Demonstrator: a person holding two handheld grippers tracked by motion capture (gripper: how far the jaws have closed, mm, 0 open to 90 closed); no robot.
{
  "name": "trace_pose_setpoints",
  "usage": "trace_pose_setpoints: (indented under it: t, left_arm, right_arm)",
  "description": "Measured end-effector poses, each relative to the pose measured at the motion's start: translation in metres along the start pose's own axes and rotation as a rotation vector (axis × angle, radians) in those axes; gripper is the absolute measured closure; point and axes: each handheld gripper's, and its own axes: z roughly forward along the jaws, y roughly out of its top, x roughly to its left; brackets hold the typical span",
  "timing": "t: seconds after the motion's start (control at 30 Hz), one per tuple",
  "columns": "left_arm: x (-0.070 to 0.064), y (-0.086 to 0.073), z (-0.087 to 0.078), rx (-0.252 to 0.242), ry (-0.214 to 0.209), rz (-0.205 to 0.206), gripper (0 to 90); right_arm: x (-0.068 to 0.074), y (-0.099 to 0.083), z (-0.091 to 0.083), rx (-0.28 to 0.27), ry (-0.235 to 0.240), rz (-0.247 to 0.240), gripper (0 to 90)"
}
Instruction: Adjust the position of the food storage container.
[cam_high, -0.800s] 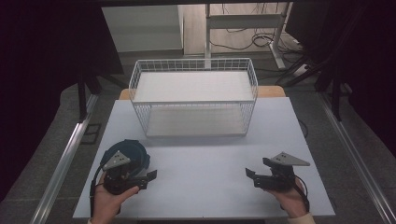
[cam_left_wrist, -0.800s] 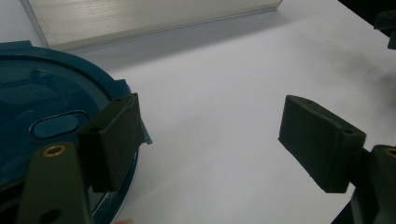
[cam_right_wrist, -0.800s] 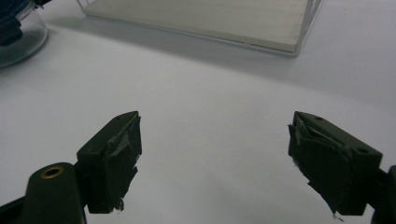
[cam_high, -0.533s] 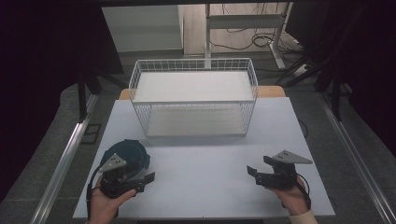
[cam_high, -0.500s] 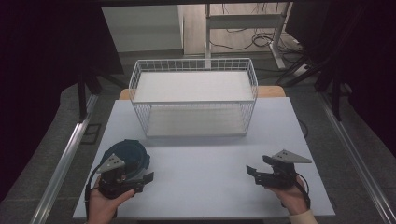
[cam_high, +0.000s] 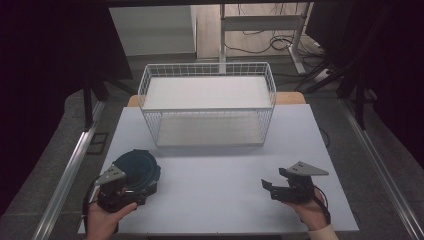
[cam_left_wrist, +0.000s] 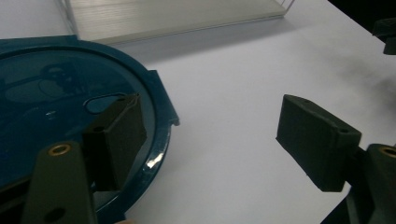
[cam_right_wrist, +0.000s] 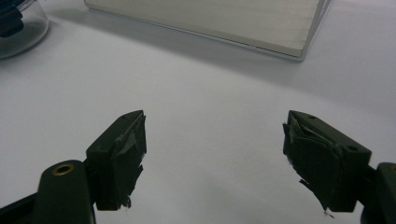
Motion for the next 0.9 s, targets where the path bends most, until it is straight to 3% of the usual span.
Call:
trace_pose_setpoints:
  t: [0.33,0.57,0.77,0.9]
  left_arm:
    - [0.004,0.001,-0.007,-0.009,0.023,0.013,23.1]
    - [0.005,0.003,-0.014,-0.028,0.044,0.038,24.0]
    - [0.018,0.003,-0.024,-0.035,0.07,-0.006,24.8]
    - [0.024,0.004,-0.029,-0.042,0.058,-0.035,25.9]
  right_arm:
    - [-0.002,0.0,-0.002,-0.015,-0.017,-0.009,20.8]
    - [-0.003,-0.002,0.0,0.003,-0.028,-0.023,20.8]
    - [-0.004,-0.002,0.0,0.004,-0.032,-0.019,20.6]
    - [-0.004,-0.002,0.001,0.003,-0.023,-0.024,20.0]
